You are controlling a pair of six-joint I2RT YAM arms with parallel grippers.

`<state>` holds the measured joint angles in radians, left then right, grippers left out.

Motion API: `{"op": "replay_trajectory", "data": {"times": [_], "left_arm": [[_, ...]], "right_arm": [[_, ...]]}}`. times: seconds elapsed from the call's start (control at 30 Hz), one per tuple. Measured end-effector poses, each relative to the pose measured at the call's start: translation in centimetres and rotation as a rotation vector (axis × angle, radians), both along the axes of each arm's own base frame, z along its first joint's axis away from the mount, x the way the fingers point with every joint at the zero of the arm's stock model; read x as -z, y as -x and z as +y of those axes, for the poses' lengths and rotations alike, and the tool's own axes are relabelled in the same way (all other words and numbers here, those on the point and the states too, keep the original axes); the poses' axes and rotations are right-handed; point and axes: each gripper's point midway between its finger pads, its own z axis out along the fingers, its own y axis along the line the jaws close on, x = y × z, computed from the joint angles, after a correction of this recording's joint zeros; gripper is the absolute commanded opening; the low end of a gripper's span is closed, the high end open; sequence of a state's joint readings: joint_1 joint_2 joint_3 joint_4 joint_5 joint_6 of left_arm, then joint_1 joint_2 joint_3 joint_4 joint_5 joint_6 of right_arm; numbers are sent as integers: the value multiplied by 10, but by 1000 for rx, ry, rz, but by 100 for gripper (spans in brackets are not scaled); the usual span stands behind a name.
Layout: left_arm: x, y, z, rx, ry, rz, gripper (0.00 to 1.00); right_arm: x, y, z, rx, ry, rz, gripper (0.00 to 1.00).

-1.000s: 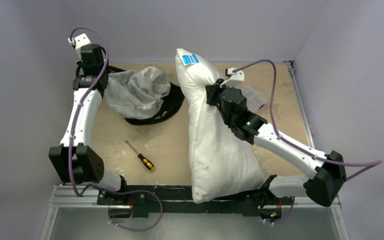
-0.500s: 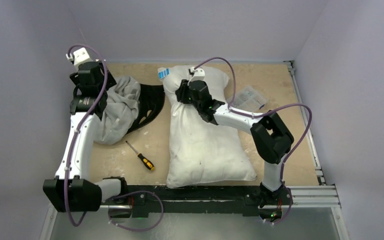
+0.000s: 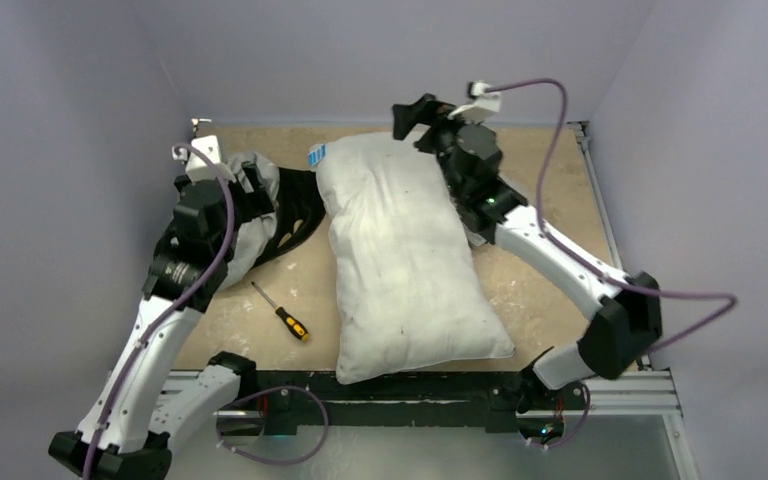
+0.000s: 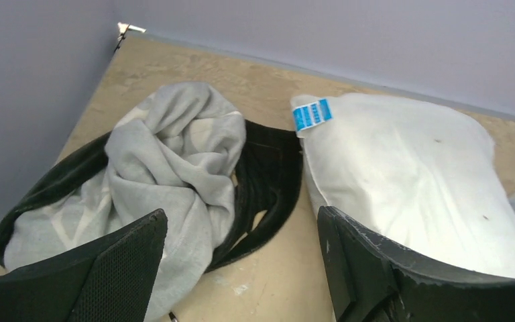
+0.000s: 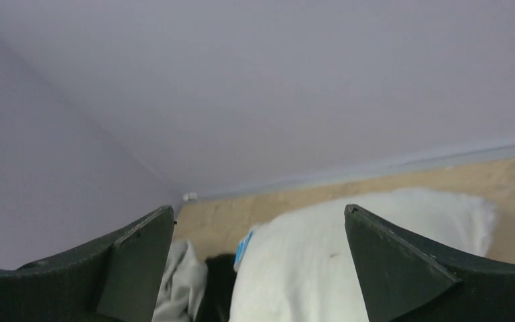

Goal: Remove the pillowcase from the pillow

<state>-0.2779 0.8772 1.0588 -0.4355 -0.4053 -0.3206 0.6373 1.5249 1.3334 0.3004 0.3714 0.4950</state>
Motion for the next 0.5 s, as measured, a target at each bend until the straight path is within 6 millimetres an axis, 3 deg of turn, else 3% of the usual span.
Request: {"op": "replay_trajectory", "data": {"times": [0.1,0.2,0.23,0.27,0.37,0.5], "left_arm": [[-13,24,-13,60,-11,-65,91],[-27,44,-12,82,2,-135,93],[-31,50,-9,78,3,-156,93],[-35,56,-5,70,9,-179,94],[-37,71,5,53,14,-218,95],[-35,82,13,34,17,-248,98]], "right_arm": [[-40,28,-56,127,-73,-63,99],[-62,63,-103,230,-143,-102,99],[-54,67,-111,262,-142,-88,99],[-70,87,-132,292,-188,-122,99],[-74,117,-169,381,-251,-138,99],[-69,143,-201,462,-294,-124,99]]}}
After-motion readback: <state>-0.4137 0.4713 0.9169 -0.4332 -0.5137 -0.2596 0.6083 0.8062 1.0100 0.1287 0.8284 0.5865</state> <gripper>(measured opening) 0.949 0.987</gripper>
